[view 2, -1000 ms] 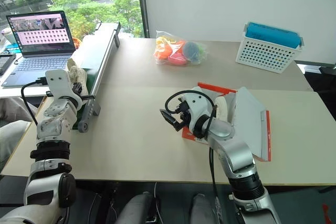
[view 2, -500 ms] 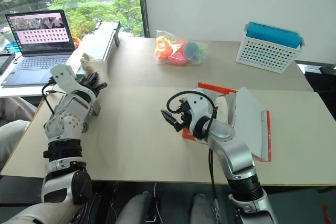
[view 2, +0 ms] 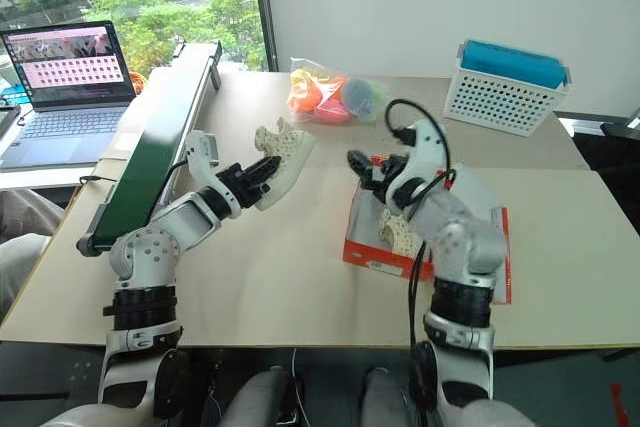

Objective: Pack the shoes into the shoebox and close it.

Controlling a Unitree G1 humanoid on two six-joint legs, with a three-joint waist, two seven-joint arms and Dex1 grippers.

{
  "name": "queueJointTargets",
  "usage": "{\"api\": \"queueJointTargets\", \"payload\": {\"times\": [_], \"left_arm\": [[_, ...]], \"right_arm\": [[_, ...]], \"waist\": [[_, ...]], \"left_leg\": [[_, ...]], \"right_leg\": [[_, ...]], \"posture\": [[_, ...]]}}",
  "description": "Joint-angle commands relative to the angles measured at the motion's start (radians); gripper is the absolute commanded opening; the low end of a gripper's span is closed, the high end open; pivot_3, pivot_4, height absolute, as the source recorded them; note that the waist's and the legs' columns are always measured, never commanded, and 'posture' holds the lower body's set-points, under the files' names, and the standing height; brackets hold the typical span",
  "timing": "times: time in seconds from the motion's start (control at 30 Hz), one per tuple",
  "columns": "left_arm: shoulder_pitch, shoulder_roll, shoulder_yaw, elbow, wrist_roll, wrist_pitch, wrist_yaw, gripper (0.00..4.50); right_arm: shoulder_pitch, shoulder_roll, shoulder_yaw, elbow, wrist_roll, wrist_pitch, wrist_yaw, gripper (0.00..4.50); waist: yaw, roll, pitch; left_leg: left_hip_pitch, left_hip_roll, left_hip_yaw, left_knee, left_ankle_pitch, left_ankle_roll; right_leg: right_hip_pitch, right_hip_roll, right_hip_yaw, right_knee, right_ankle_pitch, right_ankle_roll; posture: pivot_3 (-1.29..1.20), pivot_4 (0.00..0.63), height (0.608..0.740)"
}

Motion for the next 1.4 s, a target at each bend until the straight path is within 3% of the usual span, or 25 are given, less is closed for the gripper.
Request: {"api": "queueJointTargets", "payload": {"times": [0.03,0.17,0.33,0.6,1.17,1.3,1.4], "left_arm": [[-0.016,-0.017,-0.042,-0.051,-0.019,-0.003,-0.037,0.03],[-0.017,-0.018,-0.071,-0.043,-0.015,-0.004,-0.058,0.03],[-0.016,-0.025,-0.092,-0.038,-0.006,-0.014,-0.060,0.03],[-0.010,-0.030,-0.103,-0.048,-0.002,-0.022,-0.065,0.03],[0.015,-0.029,-0.111,-0.078,-0.012,-0.011,-0.080,0.03],[0.013,-0.029,-0.109,-0.075,-0.010,-0.013,-0.077,0.00],[0.015,-0.030,-0.108,-0.076,-0.010,-0.012,-0.076,0.00]], "right_arm": [[-0.131,0.033,-0.197,0.105,0.123,0.237,-0.068,4.50],[-0.233,0.055,-0.275,0.155,0.131,0.361,-0.088,4.50],[-0.325,0.080,-0.365,0.222,0.118,0.387,-0.107,4.50],[-0.327,0.057,-0.308,0.283,0.082,0.361,-0.081,4.50],[-0.385,-0.030,-0.171,0.553,0.061,0.117,0.025,4.50],[-0.379,-0.023,-0.171,0.534,0.072,0.119,0.023,3.61],[-0.381,-0.016,-0.181,0.521,0.085,0.126,0.016,2.47]], "waist": [[-0.002,0.000,0.000],[-0.003,0.001,0.000],[-0.005,0.001,0.000],[-0.006,0.001,0.000],[-0.009,0.001,0.000],[-0.009,0.001,0.000],[-0.009,0.001,0.000]], "left_leg": [[0.000,0.000,0.000,0.000,0.000,0.000],[0.000,0.000,0.001,0.000,0.000,0.001],[0.000,0.000,0.001,0.000,0.000,0.001],[-0.001,0.000,0.001,0.000,0.000,0.001],[-0.001,0.000,0.001,0.000,0.000,0.001],[-0.001,0.000,0.001,0.000,0.000,0.001],[-0.001,0.000,0.001,0.000,0.000,0.001]], "right_leg": [[0.000,0.000,0.000,0.000,0.000,0.000],[0.000,0.000,0.000,0.000,0.000,0.000],[0.000,0.001,0.001,0.001,0.000,0.000],[0.000,0.000,0.001,0.001,0.000,0.000],[0.000,0.001,0.001,0.000,0.000,0.000],[-0.001,0.001,0.001,0.000,0.000,0.000],[-0.001,0.001,0.001,0.000,0.000,0.000]], "posture": [[0.00,0.150,0.699],[0.00,0.150,0.699],[0.00,0.150,0.699],[0.00,0.150,0.699],[0.00,0.150,0.699],[0.00,0.150,0.699],[0.00,0.150,0.699]]}}
